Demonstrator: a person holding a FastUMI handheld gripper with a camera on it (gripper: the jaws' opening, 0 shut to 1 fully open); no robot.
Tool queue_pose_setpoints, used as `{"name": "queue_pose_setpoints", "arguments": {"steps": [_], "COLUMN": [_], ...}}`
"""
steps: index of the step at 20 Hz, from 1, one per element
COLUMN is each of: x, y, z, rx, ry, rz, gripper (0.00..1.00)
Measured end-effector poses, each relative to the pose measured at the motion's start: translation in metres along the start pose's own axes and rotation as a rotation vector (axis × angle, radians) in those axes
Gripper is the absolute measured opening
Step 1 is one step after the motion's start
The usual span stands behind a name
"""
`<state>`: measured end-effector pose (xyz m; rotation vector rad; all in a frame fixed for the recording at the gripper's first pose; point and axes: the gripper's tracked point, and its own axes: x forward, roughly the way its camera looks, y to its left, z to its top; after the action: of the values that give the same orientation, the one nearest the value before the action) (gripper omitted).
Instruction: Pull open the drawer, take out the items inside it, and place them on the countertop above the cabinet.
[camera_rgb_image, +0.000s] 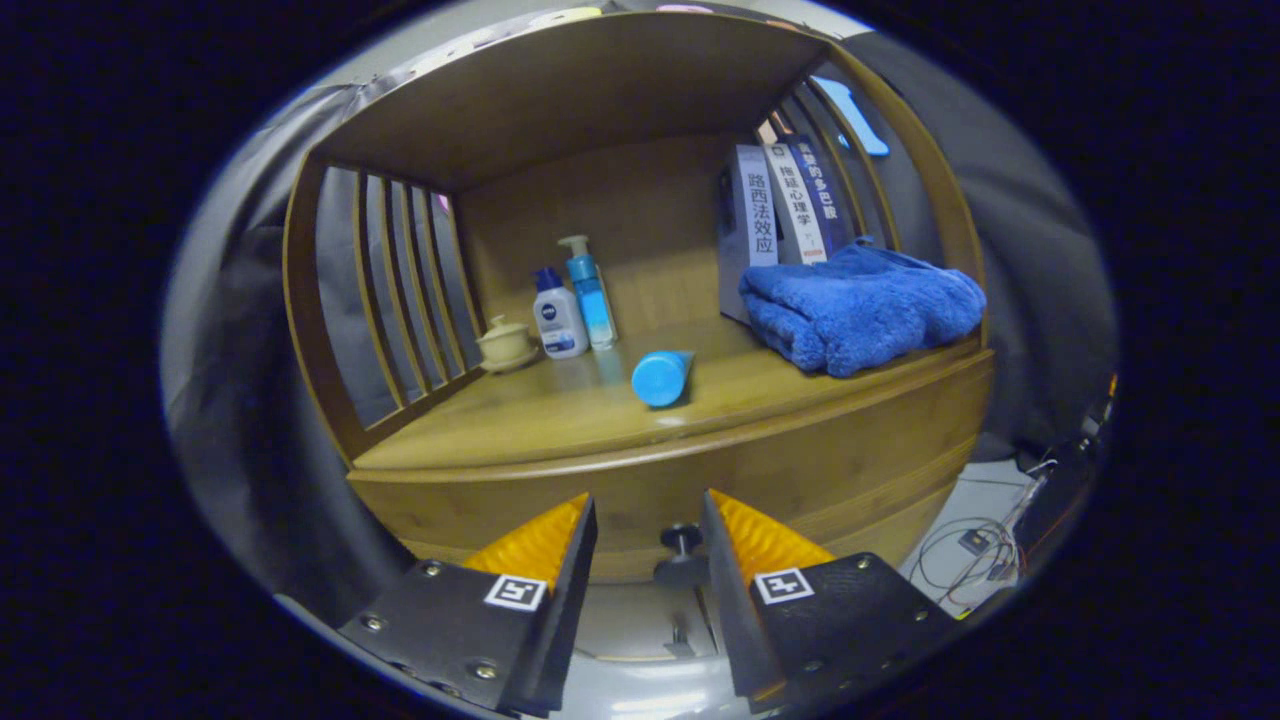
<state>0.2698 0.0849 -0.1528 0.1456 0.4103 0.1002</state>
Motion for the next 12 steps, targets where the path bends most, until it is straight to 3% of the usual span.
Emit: {"name": "queue_pose_setpoints", "arguments": {"steps": [5,12], "x": [-0.055,-0.135], "y": [-0.009,-0.055], "z": [-0.03,-0.047], "rx": [-0.033,-0.263], "ry": [0.19,0.321], "rz": [0.023,0.005], "gripper": [0.61,0.62]}}
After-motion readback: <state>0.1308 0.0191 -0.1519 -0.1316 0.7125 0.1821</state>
